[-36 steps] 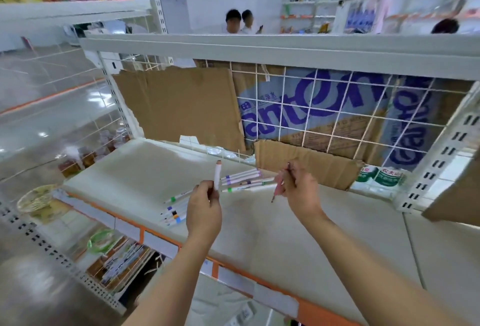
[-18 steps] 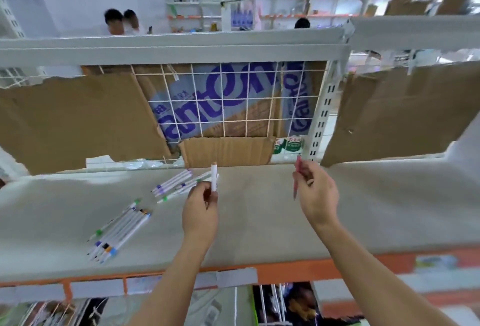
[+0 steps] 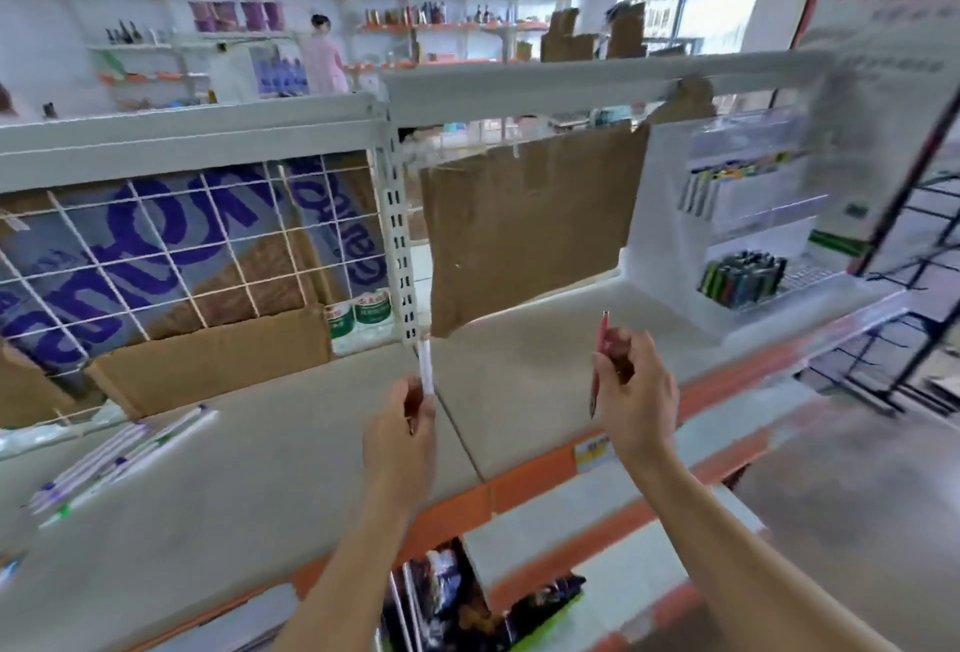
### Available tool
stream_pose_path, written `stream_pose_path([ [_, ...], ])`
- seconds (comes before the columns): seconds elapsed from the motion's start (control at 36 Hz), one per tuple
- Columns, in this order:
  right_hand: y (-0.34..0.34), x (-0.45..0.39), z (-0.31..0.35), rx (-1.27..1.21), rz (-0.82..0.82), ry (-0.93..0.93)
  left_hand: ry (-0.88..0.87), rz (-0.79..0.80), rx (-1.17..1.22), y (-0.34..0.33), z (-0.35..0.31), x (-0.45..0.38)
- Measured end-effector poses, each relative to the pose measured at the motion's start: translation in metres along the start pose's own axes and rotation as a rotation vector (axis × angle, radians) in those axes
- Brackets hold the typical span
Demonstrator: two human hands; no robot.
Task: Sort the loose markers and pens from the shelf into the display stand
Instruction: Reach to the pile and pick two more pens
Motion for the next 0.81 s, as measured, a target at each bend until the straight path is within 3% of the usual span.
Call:
stream_pose_path([
  [0.11, 0.045, -0.025, -0.038, 0.047, -0.023, -0.021, -0.065, 0.044, 0.026, -0.048, -0.041, 0.023],
  [0.47, 0.158, -0.093, -0.133, 0.085, -0.171, -0.044, -0.048, 0.172, 0.148, -0.193, -0.123, 0.063],
  [0.81, 0.161, -0.177, -0.217, 0.146, -0.218, -0.12, -0.063, 0.283, 0.287, -0.319, -0.165, 0.029],
])
Point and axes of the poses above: each hand's wrist, its own x-axis away from the middle knuckle, its own y-axis out of the back of the hand, z = x × y, the point moved 7 cm from there along -x, towards the middle knuckle, and after that the axes turned 11 degrees about -z, right-handed, at the moved point
